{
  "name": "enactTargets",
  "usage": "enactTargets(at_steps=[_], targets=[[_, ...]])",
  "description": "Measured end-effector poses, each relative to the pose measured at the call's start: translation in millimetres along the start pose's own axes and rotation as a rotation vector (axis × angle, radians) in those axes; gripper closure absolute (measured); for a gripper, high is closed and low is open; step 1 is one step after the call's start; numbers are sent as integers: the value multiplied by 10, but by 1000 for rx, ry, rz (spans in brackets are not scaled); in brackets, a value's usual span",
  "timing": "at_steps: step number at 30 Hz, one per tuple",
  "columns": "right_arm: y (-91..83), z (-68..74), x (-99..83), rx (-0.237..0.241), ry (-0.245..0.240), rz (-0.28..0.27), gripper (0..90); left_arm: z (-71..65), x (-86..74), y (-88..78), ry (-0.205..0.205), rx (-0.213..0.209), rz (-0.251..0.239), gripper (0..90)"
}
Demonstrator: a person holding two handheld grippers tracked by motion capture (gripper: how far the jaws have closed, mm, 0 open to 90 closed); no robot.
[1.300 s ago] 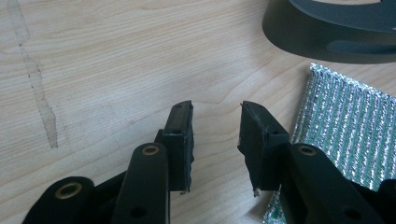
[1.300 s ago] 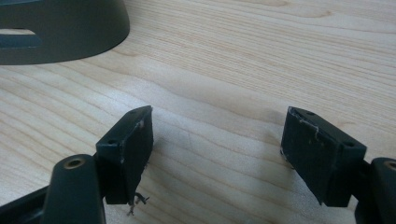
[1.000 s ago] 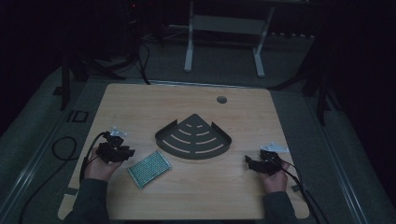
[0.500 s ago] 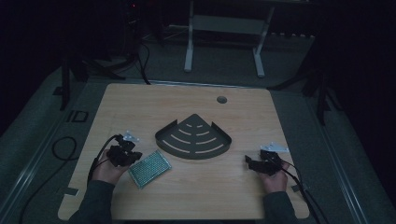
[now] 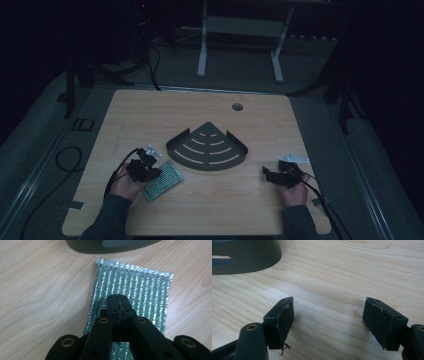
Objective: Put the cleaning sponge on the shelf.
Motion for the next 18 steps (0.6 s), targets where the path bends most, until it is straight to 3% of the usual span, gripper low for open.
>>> enactTargets(at_steps=[18], targets=[[0, 0, 0, 0, 0, 0, 246, 199, -125, -19, -83, 62, 35, 900]])
Point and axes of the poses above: each handheld gripper's, and its own axes: y roughly forward along the jaws, x roughly out of its top, z roughly to its left, the point moved 1 cm from there along y, roughly forward along the jaws, and after that the axes turned 14 degrees about x, right-handed, at the moved point
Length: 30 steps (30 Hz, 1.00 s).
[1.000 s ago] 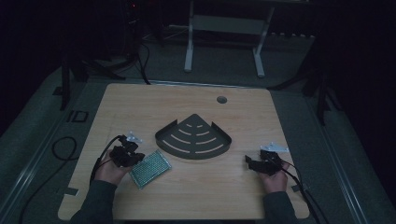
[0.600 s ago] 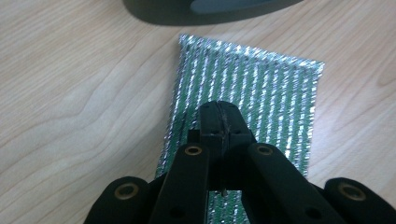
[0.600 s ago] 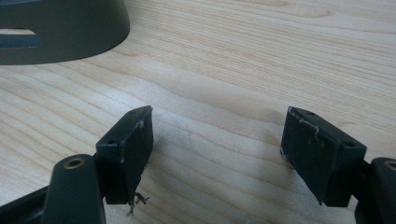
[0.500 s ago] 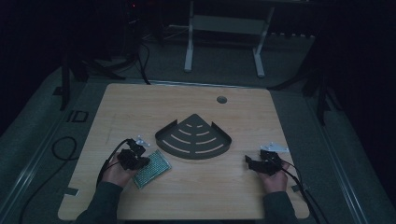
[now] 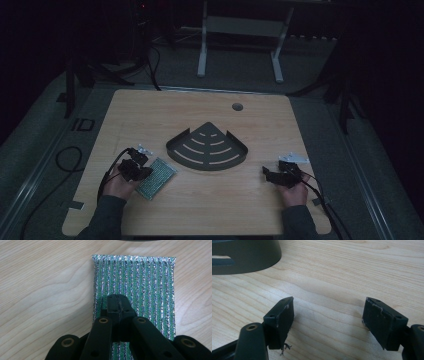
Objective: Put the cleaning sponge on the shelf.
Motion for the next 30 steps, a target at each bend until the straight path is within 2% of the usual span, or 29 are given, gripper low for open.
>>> enactTargets(at_steps=[4, 16, 23, 30], targets=[[0, 0, 0, 0, 0, 0, 246, 60, -28, -1, -18, -5, 6, 899], [1, 0, 0, 0, 0, -1, 246, 203, 27, -75, -19, -60, 18, 825], [1, 0, 0, 0, 0, -1, 246, 304, 102, -71, -23, -74, 55, 796], [1, -1, 0, 0, -1, 0, 246, 342, 168, -22, -22, -89, 91, 777]])
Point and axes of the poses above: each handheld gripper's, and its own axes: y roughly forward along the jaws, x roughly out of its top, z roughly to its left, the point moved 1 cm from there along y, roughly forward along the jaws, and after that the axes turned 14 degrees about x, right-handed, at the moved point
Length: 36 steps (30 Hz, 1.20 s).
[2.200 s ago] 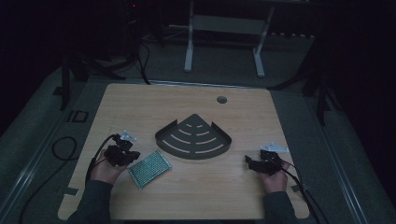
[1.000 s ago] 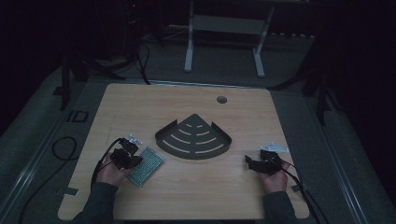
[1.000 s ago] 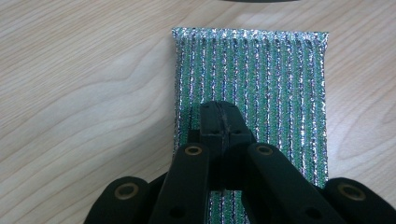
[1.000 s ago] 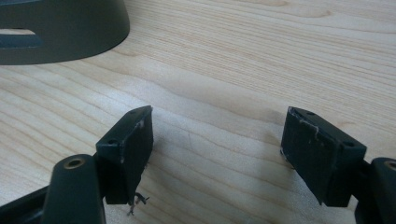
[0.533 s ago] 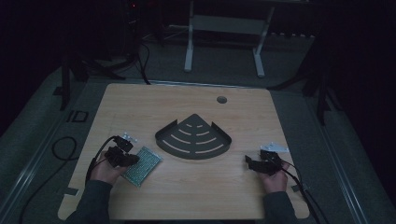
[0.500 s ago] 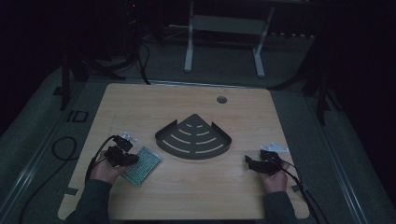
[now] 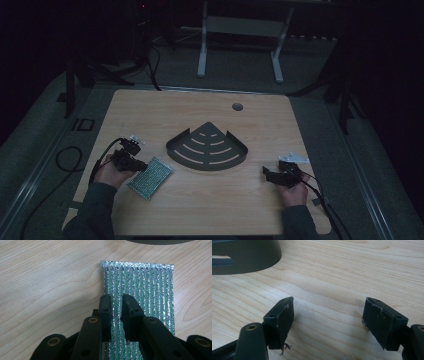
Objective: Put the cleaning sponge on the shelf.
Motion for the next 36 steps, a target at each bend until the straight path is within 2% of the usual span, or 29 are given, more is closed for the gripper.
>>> enactTargets(at_steps=[21, 28, 31, 36], targets=[[0, 0, 0, 0, 0, 0, 246, 107, 106, 117, 6, -61, 97, 748], [0, 0, 0, 0, 0, 0, 246, 132, 119, 144, 10, -70, 115, 743], [0, 0, 0, 0, 0, 0, 246, 126, 123, 168, 25, -56, 131, 743], [0, 0, 0, 0, 0, 0, 246, 129, 133, 196, 25, -61, 146, 743]])
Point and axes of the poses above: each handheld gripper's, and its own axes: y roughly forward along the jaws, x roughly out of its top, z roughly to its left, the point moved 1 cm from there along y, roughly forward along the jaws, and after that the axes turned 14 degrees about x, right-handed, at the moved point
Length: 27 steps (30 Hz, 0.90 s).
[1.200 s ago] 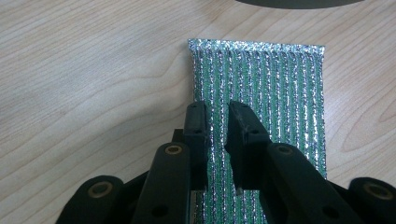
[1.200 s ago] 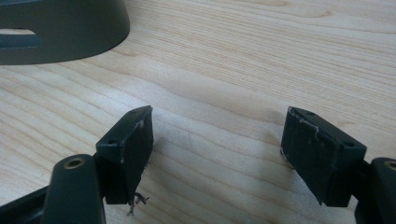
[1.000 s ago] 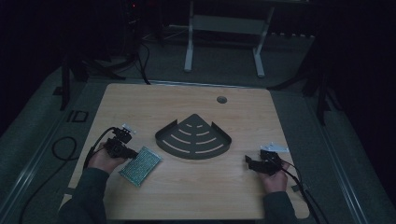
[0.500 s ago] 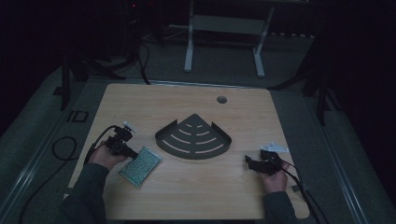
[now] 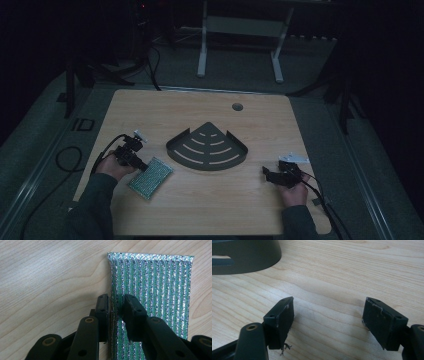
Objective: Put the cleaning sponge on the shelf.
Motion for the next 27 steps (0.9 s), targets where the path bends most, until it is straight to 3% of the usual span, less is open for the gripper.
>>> enactTargets(at_steps=[6, 14, 19, 24, 27], targets=[[0, 0, 0, 0, 0, 0, 247, 13, 40, 23, -6, -13, 36, 738], [0, 0, 0, 0, 0, 0, 246, 80, 73, 60, -19, -66, 73, 715], [0, 0, 0, 0, 0, 0, 246, 68, 87, 60, 6, -87, 75, 802], [0, 0, 0, 0, 0, 0, 246, 81, 92, 67, -8, -108, 84, 849], [0, 0, 0, 0, 0, 0, 246, 64, 104, 59, 3, -95, 90, 883]])
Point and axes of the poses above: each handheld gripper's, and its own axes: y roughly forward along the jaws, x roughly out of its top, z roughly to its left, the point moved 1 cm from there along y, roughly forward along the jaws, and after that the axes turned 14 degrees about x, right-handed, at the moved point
